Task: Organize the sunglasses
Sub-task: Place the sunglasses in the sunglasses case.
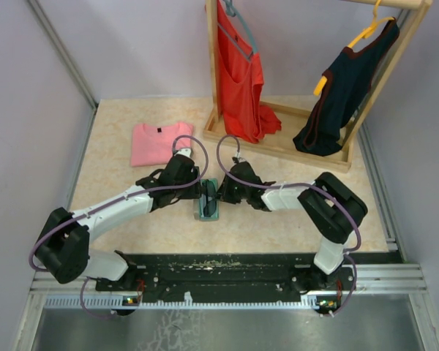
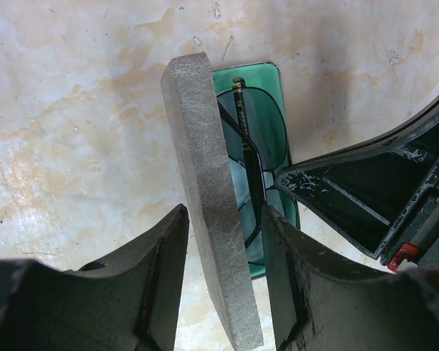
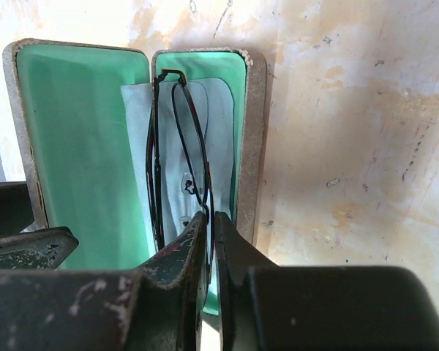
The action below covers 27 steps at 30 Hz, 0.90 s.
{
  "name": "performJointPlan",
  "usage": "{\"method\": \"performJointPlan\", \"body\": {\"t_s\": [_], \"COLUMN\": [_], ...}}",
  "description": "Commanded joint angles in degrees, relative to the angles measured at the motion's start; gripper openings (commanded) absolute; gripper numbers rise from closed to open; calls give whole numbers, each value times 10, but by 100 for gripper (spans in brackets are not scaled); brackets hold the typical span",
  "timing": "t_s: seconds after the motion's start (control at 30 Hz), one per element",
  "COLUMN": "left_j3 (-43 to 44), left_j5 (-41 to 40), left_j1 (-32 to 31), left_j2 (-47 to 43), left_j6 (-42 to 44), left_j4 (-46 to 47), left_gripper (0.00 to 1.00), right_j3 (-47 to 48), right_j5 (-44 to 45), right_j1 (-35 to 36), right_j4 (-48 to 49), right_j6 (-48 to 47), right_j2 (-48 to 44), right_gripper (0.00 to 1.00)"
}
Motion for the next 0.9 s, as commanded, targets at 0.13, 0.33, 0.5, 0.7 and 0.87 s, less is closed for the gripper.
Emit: {"method": "performJointPlan", "body": {"t_s": [0.13,0.33,0.5,0.7,0.87], "left_j3": [-8,-8,-5,-5,-5], "left_j5": [3,4,3,5,6], "left_j1": [1,1,1,1,1], "left_j2": [-13,-14,-15,-14,-13], "left_j6": [7,7,7,8,8], "left_j4": [5,5,3,3,3], "left_gripper": [51,51,51,51,51], "right_j3": [37,42,45,49,51], "right_j5": [20,25,35,50,66], "right_j1": [3,4,4,4,5], "right_j4": [-25,-38,-55,-78,-97], "right_j6": [-30,-39,-49,-65,-81], "right_j2": [-32,-40,-49,-74,-75], "right_gripper": [15,18,19,20,20]}}
